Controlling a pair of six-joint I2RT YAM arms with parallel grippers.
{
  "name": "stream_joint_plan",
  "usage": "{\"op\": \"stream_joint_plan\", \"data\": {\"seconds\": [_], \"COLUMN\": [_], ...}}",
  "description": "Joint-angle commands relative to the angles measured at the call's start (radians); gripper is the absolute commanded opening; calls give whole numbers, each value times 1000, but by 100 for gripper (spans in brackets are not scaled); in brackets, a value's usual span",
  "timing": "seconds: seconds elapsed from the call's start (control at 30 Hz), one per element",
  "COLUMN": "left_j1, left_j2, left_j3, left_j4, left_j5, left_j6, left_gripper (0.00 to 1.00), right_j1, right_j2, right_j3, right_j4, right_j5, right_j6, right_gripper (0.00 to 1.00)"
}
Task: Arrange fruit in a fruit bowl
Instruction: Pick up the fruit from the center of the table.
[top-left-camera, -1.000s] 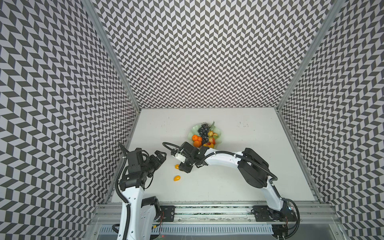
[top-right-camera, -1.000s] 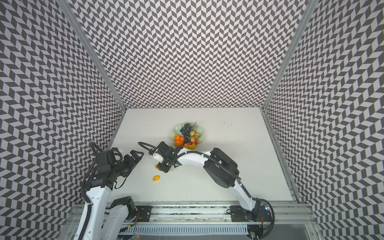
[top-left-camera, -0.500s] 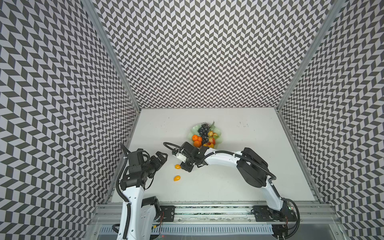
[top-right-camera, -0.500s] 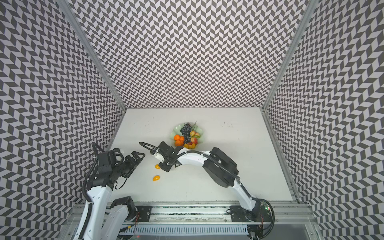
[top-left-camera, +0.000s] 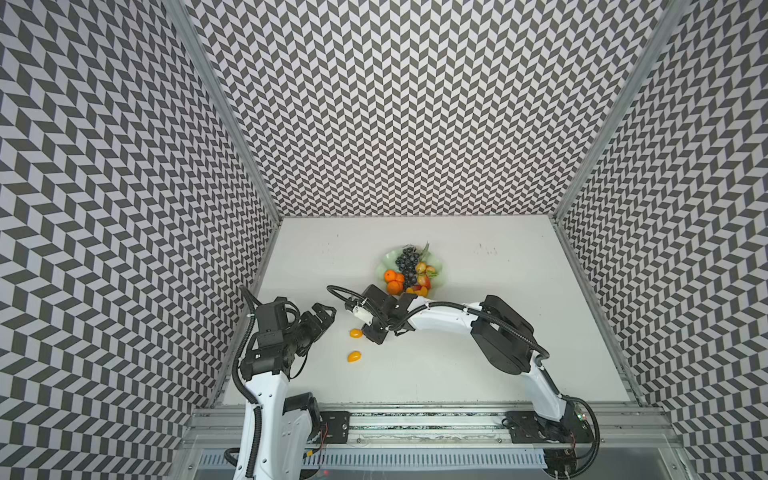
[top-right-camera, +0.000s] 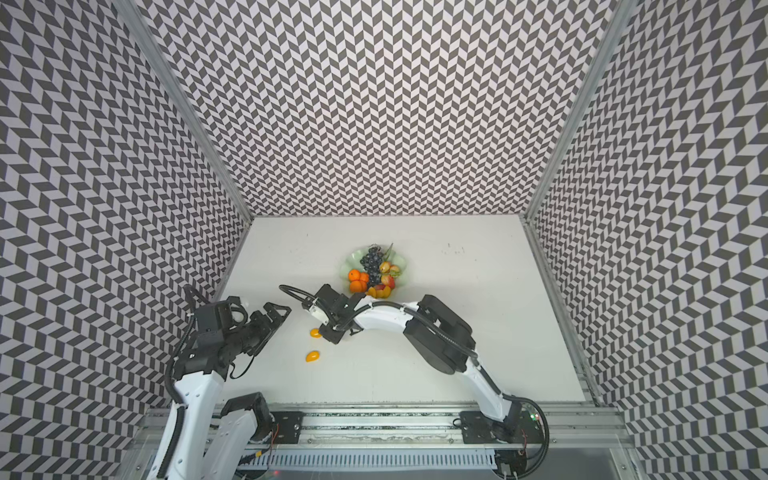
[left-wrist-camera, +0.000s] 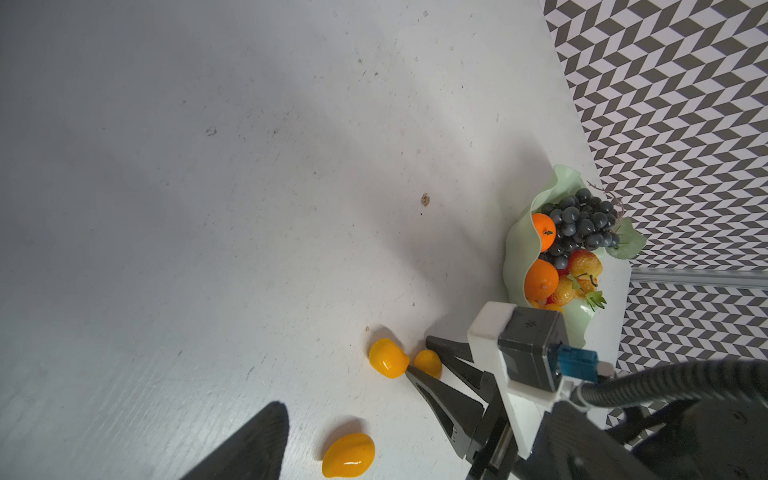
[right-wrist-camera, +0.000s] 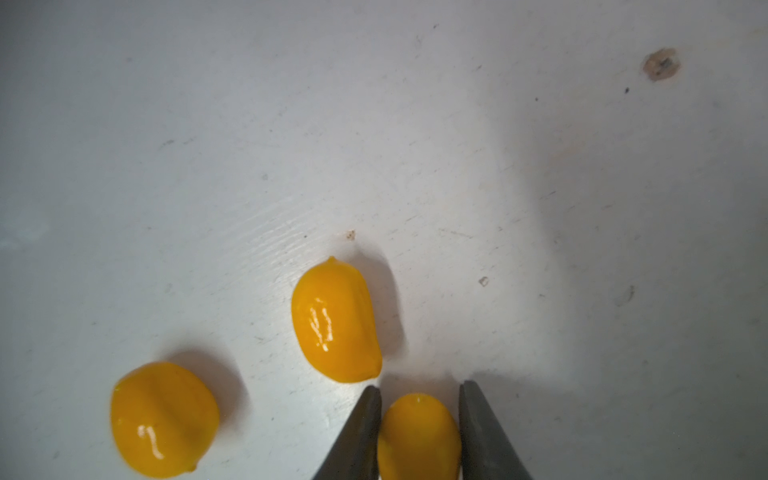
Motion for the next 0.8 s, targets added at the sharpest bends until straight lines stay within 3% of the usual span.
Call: {"op": "stream_joint_plan", "data": {"seconds": [0.0, 0.3, 0.53, 0.77], "left_j1": [6, 5, -8, -126], "left_j2": [-2, 7, 6, 16], "left_j3": [-8, -8, -14, -22], "left_j4": [18, 68, 114, 238], "left_j5": [10, 82, 138, 138], "left_j6": [15, 60, 73, -10], "left_gripper": [100, 100, 100, 100], "right_j1": [-2, -3, -3, -46], "right_j2": [7, -77, -242, -417], "right_j3": [-3, -59, -227, -388], "right_j4": [-11, -18, 30, 84], "right_j5": [13, 3, -1, -31], "right_j6": [-7, 34, 91, 148], "right_gripper": [28, 24, 24, 24]}}
